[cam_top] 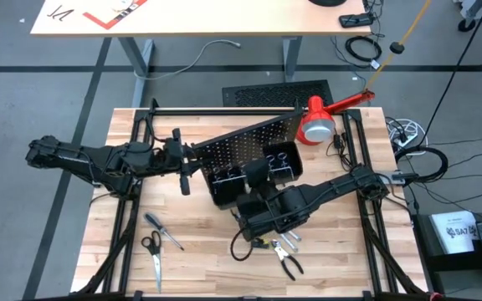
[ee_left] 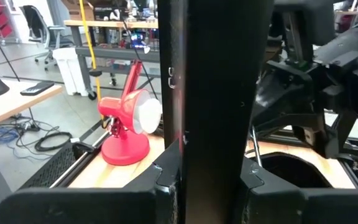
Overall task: Hang tools onto peg board
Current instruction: Assemble the tool holder on the pegboard
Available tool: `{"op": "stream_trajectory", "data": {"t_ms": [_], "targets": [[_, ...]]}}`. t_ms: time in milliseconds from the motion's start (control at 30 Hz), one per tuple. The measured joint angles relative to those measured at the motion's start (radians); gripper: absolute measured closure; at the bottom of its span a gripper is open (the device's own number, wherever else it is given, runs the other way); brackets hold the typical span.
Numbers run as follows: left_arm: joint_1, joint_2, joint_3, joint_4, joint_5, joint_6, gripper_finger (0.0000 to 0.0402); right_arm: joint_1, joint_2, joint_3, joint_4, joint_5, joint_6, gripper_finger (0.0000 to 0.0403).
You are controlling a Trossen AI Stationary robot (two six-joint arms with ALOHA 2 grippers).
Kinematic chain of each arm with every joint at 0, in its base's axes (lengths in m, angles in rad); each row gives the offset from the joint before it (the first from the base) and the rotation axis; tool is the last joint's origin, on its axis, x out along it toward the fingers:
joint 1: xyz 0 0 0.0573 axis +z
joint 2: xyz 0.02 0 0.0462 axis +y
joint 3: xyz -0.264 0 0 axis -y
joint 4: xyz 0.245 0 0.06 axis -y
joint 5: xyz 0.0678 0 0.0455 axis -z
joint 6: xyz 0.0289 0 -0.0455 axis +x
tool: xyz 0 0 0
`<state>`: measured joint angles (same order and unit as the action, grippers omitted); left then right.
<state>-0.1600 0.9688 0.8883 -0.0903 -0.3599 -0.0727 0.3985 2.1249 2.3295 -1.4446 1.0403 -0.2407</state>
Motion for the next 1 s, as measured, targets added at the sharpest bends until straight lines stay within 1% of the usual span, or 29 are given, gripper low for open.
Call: {"op": "stream_trajectory", "data": {"t_ms": [167,267,367,533,667,700,833,1000], "targets": [[0.001,0.000,0.000,0.000,0.005,0.000,0.0332,0.006,0.000,0.000,-0.003,0.037,0.147,0.0402],[0.001,0.000,0.000,0.000,0.006,0.000,0.0332,0.006,0.001,0.000,-0.012,0.040,0.150,0.0402],[0.001,0.000,0.000,0.003,0.009,0.000,0.0332,0.008,0.002,0.000,-0.037,0.008,0.043,0.0402],[0.001,0.001,0.000,0.004,0.016,0.001,0.0332,0.014,0.003,0.001,-0.040,-0.025,-0.261,0.0402],[0.001,0.001,0.000,0.004,0.019,0.002,0.0332,0.014,0.001,0.002,-0.042,-0.042,-0.422,0.0402],[0.001,0.001,0.000,0.004,0.020,0.002,0.0332,0.014,0.002,0.002,-0.046,-0.050,-0.452,0.0402],[0.001,0.002,0.001,0.003,0.019,0.002,0.0332,0.013,0.002,0.002,-0.042,-0.030,-0.568,0.0402],[0.001,0.001,0.001,0.002,0.019,0.001,0.0332,0.013,0.004,0.002,-0.043,0.006,-0.630,0.0402]]}}
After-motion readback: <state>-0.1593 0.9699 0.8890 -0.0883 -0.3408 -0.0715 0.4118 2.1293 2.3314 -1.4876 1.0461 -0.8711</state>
